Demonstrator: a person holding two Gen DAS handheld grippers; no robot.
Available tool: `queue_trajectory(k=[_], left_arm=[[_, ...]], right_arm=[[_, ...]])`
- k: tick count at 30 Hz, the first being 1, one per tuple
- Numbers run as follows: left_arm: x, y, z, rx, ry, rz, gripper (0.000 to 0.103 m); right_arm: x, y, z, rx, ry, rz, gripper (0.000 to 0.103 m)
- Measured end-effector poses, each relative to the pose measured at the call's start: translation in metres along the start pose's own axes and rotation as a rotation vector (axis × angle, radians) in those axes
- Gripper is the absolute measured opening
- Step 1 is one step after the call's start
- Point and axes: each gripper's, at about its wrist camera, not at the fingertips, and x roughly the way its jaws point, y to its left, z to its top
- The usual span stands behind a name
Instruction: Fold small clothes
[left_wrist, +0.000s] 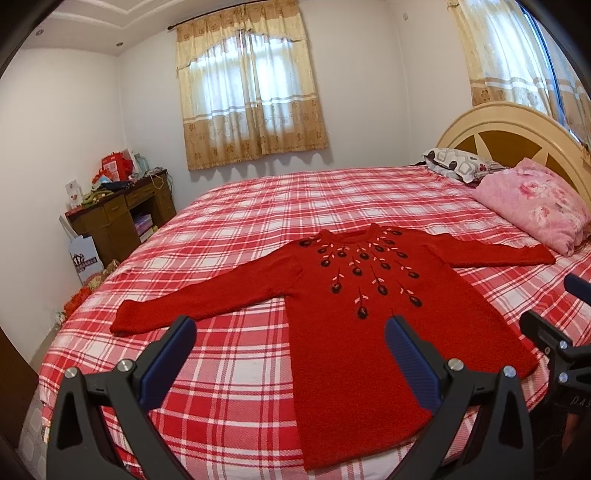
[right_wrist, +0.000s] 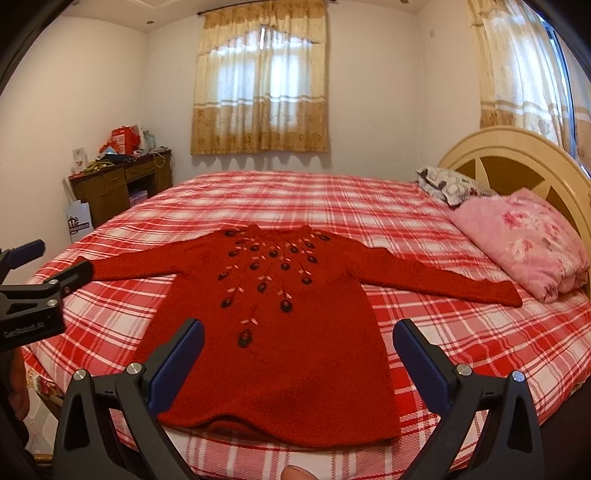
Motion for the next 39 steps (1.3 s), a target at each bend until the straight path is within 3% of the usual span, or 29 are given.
queue_trajectory(k=[18, 30, 39], left_arm=[[0.087, -0.04, 0.011, 0.072, 0.081, -0.09, 0.103], [0.155, -0.049, 0.017, 0.106, 0.125, -0.064, 0.103], [0.196, -0.044, 0.013, 0.095, 0.186, -0.025, 0.103]], right_arm=[[0.101, -0.131, 0.007, 0.154, 0.171, -0.22, 0.102], [0.166, -0.245, 0.019, 0.286, 0.268, -0.339, 0.102], [0.187, -0.337, 0.017, 0.417, 0.328, -0.464, 0.102]])
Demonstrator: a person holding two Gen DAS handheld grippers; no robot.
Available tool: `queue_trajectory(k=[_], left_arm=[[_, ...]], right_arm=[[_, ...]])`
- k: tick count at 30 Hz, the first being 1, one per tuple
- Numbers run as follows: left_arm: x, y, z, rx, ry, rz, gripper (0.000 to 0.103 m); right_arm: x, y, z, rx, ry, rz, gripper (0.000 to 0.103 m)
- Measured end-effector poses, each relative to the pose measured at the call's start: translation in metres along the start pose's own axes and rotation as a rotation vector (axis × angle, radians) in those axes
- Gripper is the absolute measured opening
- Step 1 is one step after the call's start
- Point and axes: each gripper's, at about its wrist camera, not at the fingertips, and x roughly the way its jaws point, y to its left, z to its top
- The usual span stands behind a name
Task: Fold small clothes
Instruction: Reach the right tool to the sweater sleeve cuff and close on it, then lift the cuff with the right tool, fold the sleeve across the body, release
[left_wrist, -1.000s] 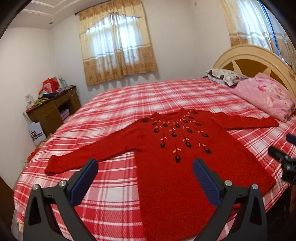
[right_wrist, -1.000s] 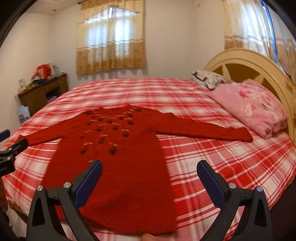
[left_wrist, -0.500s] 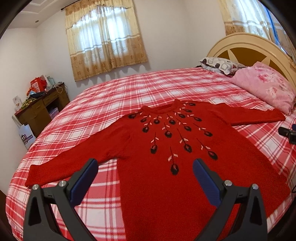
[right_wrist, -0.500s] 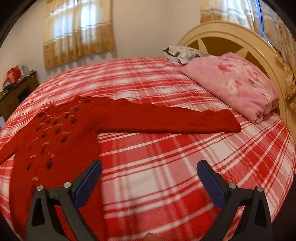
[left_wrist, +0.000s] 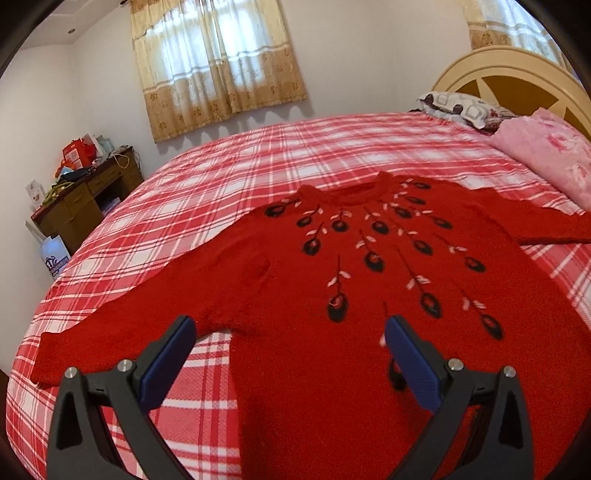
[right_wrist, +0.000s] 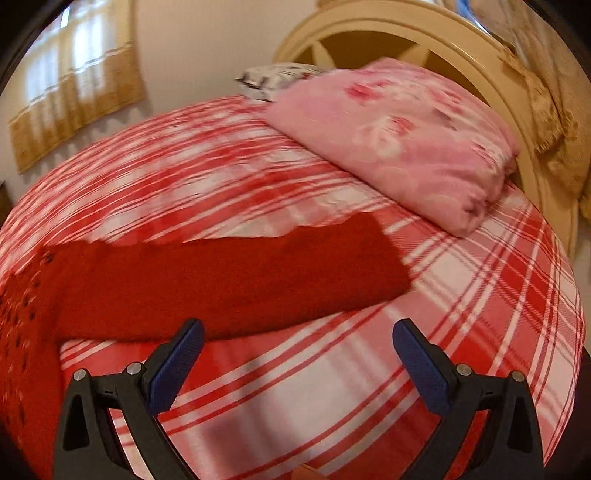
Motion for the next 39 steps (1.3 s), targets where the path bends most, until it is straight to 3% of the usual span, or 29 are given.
queue_trajectory(k=[6, 8, 11, 14, 15, 17, 18, 20, 22, 31, 39], left_arm=[[0.024, 0.014, 0.006, -0.014, 0.028, 0.037, 0.103], [0.032, 0.022, 0.009, -0.023, 0.037, 0.055, 0.103], [0.042, 0.033, 0.014, -0.044, 0.042, 0.079, 0.103], [0.054, 0.045, 0.017, -0.064, 0.058, 0.11, 0.103], [0.058, 0.048, 0.017, -0.07, 0.064, 0.113, 0.103], [0.065, 0.055, 0.017, -0.086, 0.082, 0.122, 0.103], [0.066, 0.058, 0.016, -0.094, 0.088, 0.122, 0.103], [0.068, 0.06, 0.014, -0.105, 0.098, 0.127, 0.103], [0.069, 0.06, 0.013, -0.111, 0.104, 0.121, 0.103], [0.068, 0.061, 0.01, -0.108, 0.099, 0.103, 0.103], [0.065, 0.069, 0.004, -0.115, 0.096, 0.104, 0.103]], right_arm=[[0.027, -0.045, 0.023, 0.11, 0.041, -0.03, 0.1], [0.038, -0.056, 0.03, 0.135, 0.057, -0.031, 0.088], [0.053, -0.065, 0.035, 0.179, 0.107, 0.003, 0.076], [0.061, -0.067, 0.04, 0.183, 0.119, 0.001, 0.073], [0.063, -0.066, 0.041, 0.181, 0.12, 0.004, 0.069], [0.066, -0.062, 0.043, 0.154, 0.133, 0.01, 0.043], [0.067, -0.059, 0.043, 0.14, 0.138, 0.011, 0.041], [0.069, -0.053, 0.045, 0.111, 0.141, 0.02, 0.021], [0.067, -0.049, 0.045, 0.101, 0.142, 0.034, 0.012], [0.034, -0.024, 0.057, 0.045, 0.063, 0.074, 0.008], [-0.006, 0.024, 0.077, -0.022, 0.013, 0.163, 0.008]])
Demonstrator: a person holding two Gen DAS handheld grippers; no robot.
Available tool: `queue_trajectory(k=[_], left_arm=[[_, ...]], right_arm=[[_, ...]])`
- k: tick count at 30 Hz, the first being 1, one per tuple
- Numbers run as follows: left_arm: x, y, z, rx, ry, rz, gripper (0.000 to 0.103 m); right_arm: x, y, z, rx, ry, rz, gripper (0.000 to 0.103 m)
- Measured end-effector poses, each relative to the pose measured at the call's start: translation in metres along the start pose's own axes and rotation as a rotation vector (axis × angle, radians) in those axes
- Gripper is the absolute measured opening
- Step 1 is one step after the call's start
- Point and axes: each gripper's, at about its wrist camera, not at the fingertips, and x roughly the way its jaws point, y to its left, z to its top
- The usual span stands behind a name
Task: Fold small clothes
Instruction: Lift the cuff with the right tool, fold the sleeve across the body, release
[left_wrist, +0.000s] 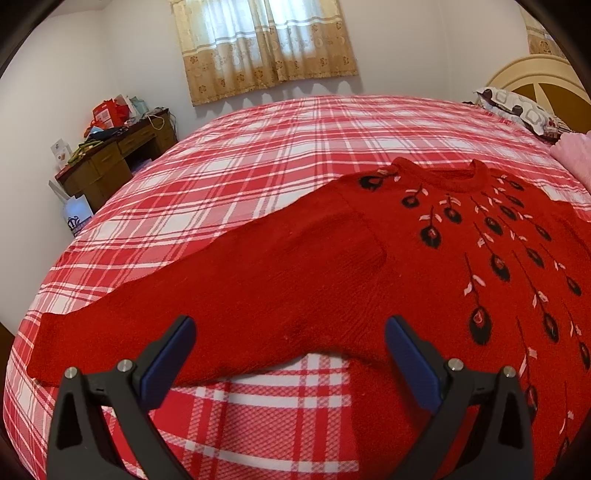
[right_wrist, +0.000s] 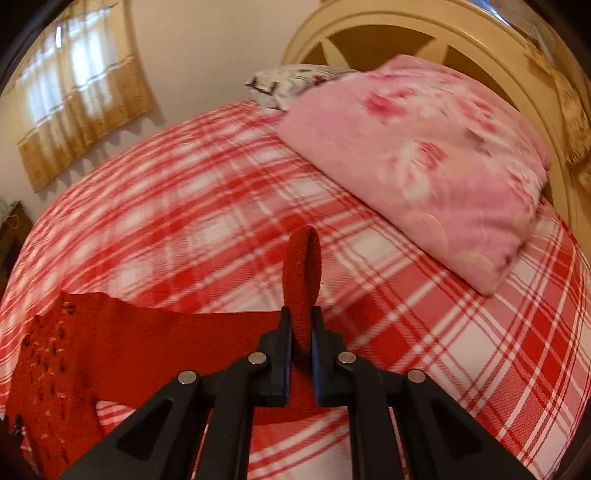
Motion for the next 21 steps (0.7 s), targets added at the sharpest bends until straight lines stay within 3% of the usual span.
queue_trajectory(k=[8, 21], left_arm=[[-0.003, 0.009, -0.007, 0.01, -0.003, 0.012, 0.103], [0.002, 0.034, -0.022, -0.049, 0.018, 0.0, 0.103]], right_arm=[[-0.041, 0.073, 0.011, -0.104, -0.058, 0.122, 0.008], [-0.081, 0.15, 0.021, -0.226, -0.117, 0.184, 0.008]])
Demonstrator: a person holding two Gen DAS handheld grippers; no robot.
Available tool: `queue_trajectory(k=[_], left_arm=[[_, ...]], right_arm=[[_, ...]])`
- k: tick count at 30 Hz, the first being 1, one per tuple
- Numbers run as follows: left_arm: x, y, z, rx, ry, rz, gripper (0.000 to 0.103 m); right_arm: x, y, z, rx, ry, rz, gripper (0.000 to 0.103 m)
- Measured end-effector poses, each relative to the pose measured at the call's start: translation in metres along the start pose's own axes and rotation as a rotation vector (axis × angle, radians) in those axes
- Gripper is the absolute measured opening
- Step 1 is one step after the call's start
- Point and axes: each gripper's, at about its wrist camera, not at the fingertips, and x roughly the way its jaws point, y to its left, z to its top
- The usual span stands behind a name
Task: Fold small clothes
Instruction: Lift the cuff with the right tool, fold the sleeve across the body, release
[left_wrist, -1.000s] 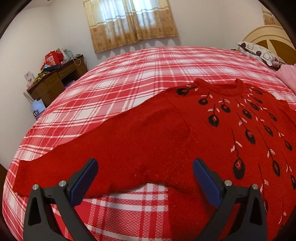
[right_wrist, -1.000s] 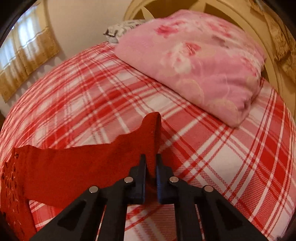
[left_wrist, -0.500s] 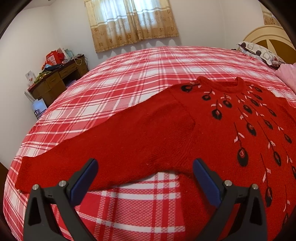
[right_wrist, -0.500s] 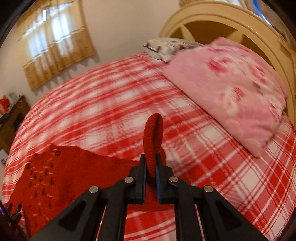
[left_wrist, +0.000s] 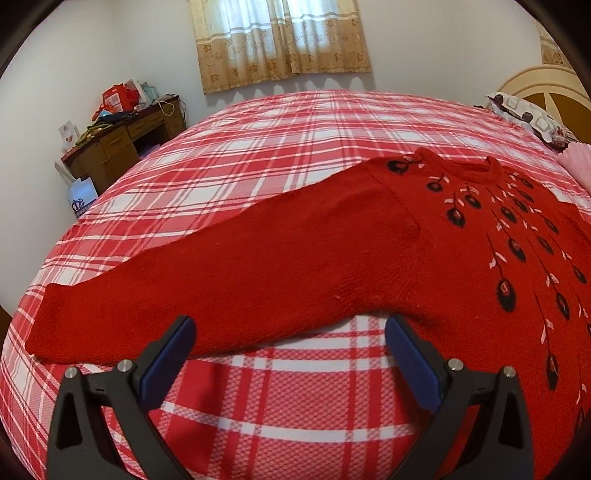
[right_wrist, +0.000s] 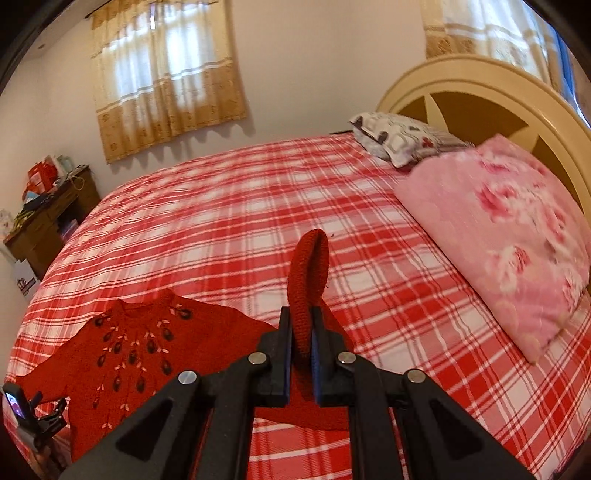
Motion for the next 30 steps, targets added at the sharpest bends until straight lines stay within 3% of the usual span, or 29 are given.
queue_trajectory(k=[16, 30], left_arm=[[-0.001, 0.018, -0.008, -0.041, -0.034, -0.031, 0.103], [0.001, 0.026, -0.011, -0.075, -0.033, -0.06, 0.103]], right_arm=[[-0.012, 0.091, 0.026, -0.113, -0.04, 0.085, 0.008], [-0.007, 0.221, 0.025, -0.304, -0.042, 0.243, 0.008]])
